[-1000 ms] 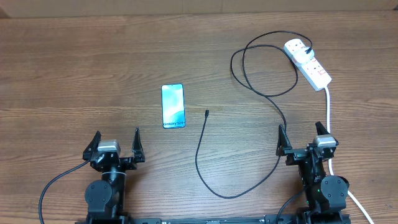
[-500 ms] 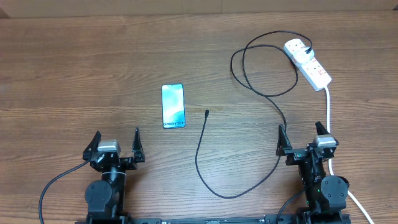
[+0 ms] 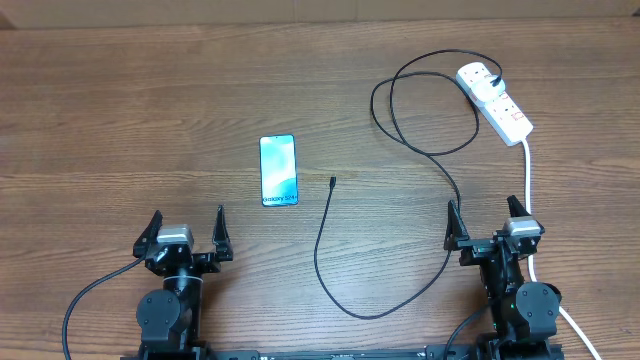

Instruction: Plug charger to phone and switch on socket

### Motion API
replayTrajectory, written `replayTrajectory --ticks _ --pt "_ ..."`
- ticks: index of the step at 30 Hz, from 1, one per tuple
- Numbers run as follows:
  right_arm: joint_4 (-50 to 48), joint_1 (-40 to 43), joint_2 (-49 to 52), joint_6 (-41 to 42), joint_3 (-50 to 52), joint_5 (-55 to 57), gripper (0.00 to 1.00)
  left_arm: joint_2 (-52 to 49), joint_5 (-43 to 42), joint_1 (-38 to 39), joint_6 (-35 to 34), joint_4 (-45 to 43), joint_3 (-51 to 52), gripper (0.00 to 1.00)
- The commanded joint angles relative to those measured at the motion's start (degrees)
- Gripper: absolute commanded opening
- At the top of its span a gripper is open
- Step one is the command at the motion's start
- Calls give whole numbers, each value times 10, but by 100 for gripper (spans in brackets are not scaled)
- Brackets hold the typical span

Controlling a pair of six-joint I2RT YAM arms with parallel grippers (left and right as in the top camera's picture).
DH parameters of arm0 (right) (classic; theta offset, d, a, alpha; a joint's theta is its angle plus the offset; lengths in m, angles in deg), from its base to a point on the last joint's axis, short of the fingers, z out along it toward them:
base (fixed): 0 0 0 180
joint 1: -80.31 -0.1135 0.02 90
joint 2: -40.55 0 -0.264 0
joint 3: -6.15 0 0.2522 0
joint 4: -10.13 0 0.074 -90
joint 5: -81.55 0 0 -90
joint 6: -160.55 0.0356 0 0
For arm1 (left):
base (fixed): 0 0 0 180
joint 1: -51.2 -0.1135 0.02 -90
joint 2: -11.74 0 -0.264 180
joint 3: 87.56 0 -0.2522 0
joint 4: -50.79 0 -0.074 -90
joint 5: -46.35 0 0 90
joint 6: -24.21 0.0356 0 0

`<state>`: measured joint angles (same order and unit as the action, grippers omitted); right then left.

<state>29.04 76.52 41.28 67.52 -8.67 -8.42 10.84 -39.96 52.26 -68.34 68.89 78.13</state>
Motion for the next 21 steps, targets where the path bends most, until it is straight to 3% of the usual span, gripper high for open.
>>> replayTrajectory --ticks 1,6,10,16,18,21 --pt "-3 -1 -6 -1 6 3 100 7 -21 -4 -8 -2 3 99" --pt "-3 -1 -6 -1 6 3 100 7 -237 -3 -214 -46 3 99" --pt "-3 -1 -6 -1 6 3 100 7 -303 -3 -356 -175 3 100" --pt "-3 -1 -6 -1 6 3 100 7 -283 -3 -378 -483 -5 99" --pt "-3 -1 -6 -1 6 3 100 7 -253 -3 -377 -494 -27 100" --pt "-3 -1 -6 -1 6 3 100 -4 -240 -3 -342 -425 -99 100"
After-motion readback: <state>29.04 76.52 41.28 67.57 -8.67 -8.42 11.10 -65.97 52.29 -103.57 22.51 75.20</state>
